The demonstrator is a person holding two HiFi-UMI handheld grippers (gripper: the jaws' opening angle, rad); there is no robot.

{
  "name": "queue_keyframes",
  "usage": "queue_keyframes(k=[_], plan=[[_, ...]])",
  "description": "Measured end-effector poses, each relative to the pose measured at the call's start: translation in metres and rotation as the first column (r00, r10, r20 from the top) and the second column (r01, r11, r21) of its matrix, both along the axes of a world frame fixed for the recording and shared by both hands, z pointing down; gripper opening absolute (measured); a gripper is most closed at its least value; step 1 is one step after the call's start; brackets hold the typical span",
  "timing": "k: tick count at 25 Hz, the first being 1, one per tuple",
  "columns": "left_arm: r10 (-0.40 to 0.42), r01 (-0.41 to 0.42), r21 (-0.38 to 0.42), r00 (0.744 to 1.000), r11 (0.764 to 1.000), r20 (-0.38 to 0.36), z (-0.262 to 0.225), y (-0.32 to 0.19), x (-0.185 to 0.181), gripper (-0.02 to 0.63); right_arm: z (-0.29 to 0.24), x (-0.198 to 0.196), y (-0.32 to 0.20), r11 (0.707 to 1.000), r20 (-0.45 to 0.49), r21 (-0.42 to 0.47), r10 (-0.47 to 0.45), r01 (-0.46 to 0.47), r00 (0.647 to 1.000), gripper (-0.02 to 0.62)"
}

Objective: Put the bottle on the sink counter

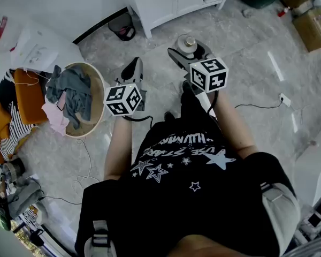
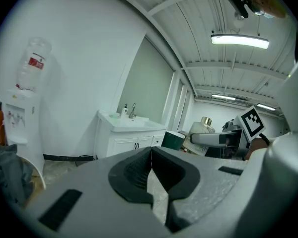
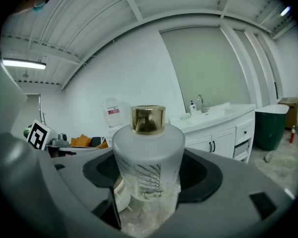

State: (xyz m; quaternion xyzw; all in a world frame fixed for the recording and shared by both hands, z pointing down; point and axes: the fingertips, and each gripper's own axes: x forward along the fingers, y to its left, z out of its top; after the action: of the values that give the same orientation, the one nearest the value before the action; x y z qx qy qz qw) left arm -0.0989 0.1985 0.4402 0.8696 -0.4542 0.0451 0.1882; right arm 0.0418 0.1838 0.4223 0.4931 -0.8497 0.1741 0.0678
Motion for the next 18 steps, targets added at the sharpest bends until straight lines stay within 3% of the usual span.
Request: queue_keyframes(k=[18], plan=[[-0.048, 0.048, -0.02, 0.999, 0.999, -0.01, 0.008, -0.024, -0.018, 0.009, 0.019, -0.001, -0.035, 0.998, -0.006, -0.046, -0.032, 0.031, 0.999, 0.321]])
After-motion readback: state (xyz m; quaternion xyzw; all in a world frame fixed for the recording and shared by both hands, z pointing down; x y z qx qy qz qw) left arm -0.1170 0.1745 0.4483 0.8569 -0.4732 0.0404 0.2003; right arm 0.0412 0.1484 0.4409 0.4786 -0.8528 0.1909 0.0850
